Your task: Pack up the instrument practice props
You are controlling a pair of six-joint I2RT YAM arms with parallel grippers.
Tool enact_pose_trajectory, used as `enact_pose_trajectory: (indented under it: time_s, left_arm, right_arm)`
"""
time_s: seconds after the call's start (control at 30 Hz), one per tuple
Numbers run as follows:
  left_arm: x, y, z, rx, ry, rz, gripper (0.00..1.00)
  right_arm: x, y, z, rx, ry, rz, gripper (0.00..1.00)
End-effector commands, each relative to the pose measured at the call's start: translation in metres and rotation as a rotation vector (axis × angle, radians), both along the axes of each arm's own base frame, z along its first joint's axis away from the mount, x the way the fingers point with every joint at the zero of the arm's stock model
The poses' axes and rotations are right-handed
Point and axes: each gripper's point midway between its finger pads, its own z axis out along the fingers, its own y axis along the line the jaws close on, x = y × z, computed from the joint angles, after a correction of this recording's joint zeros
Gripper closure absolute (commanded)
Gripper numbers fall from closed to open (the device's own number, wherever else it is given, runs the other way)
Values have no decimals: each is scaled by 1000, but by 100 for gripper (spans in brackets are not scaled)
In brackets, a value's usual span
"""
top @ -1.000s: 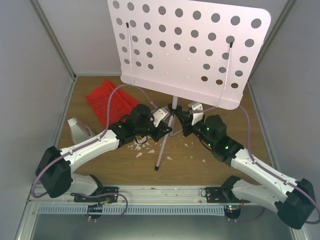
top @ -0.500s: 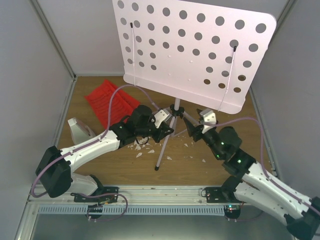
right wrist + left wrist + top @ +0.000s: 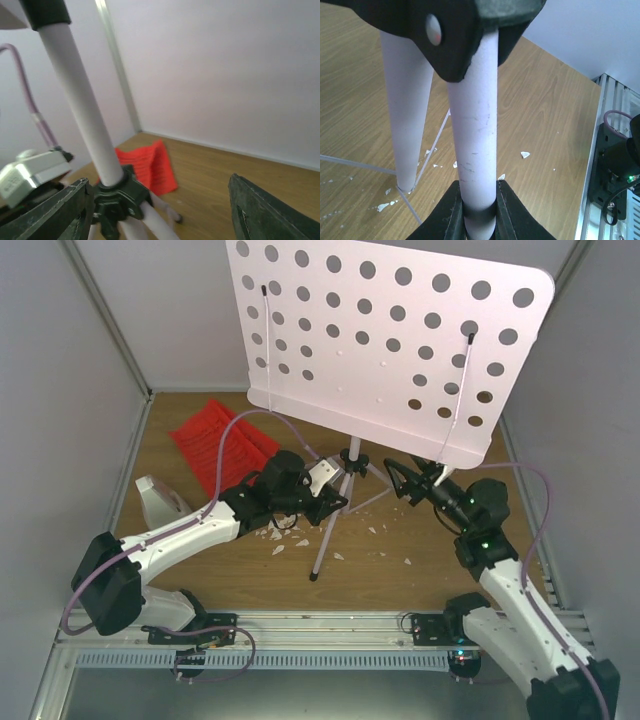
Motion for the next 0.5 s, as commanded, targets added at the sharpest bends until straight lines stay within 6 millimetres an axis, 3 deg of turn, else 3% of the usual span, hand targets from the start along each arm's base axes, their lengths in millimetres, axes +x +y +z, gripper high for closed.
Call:
enact_pose_trajectory:
  time_s: [0.0,0.23,0.37,0.47]
  left_arm:
    - [-14,-9,11,-10,-51,-79,100]
    - [-12,-8,7,2,-51,-71,100]
    - [-13,-9,7,1,-49,-76,100]
    - [-12,-10,7,1,-47,-76,100]
  right_arm:
    - [-24,33,39,82,-79,337,27]
    - [-23,57,73,101,-141,554,34]
    - [-21,64,92,80,-192,594,34]
    - [-12,69,95,57,-201,595,38]
